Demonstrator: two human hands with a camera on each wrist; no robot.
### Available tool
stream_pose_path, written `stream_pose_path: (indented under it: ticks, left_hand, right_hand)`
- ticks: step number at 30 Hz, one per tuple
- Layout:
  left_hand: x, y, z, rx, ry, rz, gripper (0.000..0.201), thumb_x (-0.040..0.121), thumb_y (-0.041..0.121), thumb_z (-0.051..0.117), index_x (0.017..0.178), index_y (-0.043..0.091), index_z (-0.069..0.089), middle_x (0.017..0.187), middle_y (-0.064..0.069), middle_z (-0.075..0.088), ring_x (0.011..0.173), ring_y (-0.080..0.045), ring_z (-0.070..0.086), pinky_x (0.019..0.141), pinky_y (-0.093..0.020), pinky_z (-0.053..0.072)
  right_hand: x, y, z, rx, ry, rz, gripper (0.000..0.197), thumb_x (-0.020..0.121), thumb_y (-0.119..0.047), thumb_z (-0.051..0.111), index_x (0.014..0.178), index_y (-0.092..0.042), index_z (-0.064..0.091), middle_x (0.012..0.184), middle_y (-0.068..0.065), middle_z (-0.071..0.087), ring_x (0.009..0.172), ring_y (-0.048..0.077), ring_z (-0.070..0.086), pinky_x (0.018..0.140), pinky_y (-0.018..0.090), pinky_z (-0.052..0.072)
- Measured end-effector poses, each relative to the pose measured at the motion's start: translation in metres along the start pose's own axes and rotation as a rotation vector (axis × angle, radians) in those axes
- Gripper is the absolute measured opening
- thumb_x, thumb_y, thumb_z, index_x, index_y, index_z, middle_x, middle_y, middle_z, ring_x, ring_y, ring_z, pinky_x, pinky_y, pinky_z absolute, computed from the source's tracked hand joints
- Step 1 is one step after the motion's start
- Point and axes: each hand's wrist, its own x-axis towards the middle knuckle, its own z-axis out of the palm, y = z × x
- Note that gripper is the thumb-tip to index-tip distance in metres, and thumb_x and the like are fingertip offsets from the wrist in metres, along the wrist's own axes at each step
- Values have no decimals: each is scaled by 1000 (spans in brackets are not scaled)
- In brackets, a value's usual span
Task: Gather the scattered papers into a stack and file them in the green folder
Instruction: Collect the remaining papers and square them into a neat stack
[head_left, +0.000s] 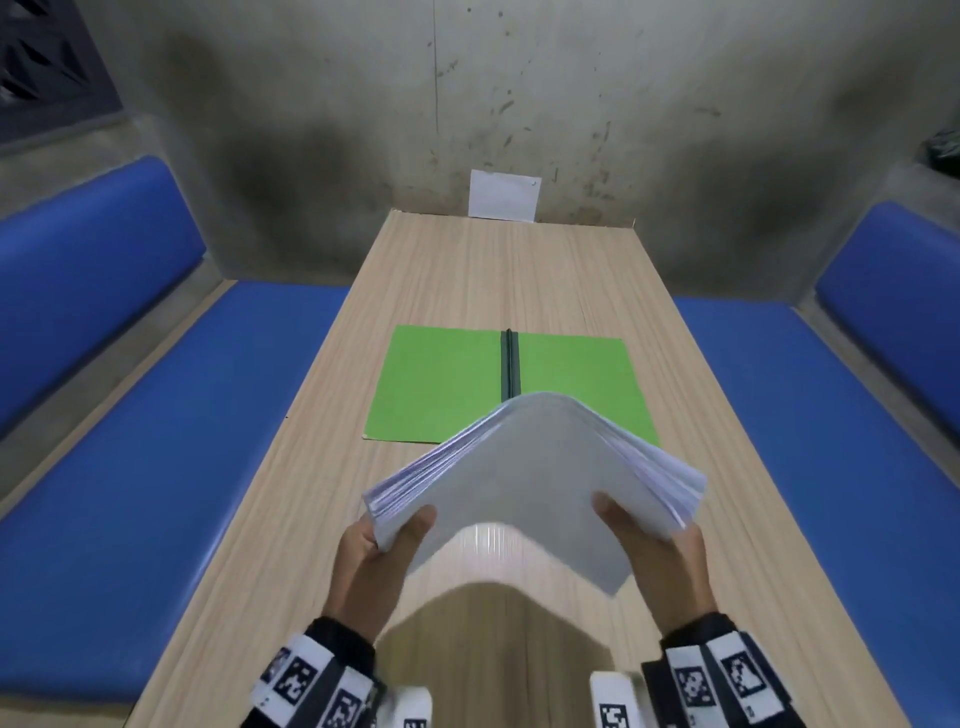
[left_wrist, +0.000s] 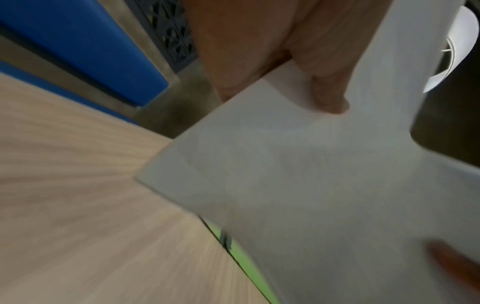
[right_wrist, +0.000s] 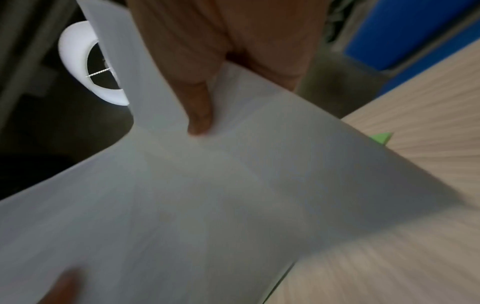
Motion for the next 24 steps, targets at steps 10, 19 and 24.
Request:
stream_pose_path:
  ticks: [10, 19, 24]
  left_hand:
    - [4, -28, 5, 39, -12, 16, 89, 39, 80, 67, 119, 48, 46, 135, -4, 51, 125, -16, 49, 102, -33, 45]
    - [22, -9, 26, -55, 262, -32, 19, 72, 55, 61, 83, 40, 60, 111, 0, 59, 112, -27, 52, 91, -37, 43]
    - [37, -10, 21, -102, 340, -86, 8, 74, 45, 64, 81, 42, 64, 120, -8, 61, 113, -29, 54, 95, -42, 44]
  right_hand:
    - [-12, 23, 4, 145, 56, 96, 68, 45, -69, 71, 99, -30, 56, 105, -1, 64, 90, 6, 61, 68, 20, 46]
    - [4, 24, 12, 242, 228, 212, 65, 48, -77, 65, 71, -17, 61, 73, 5, 62, 67, 24, 58, 60, 30, 46]
    - [9, 26, 8, 240, 253, 163, 26, 84, -38, 59, 68, -17, 57, 76, 10, 58, 67, 25, 53, 59, 30, 43]
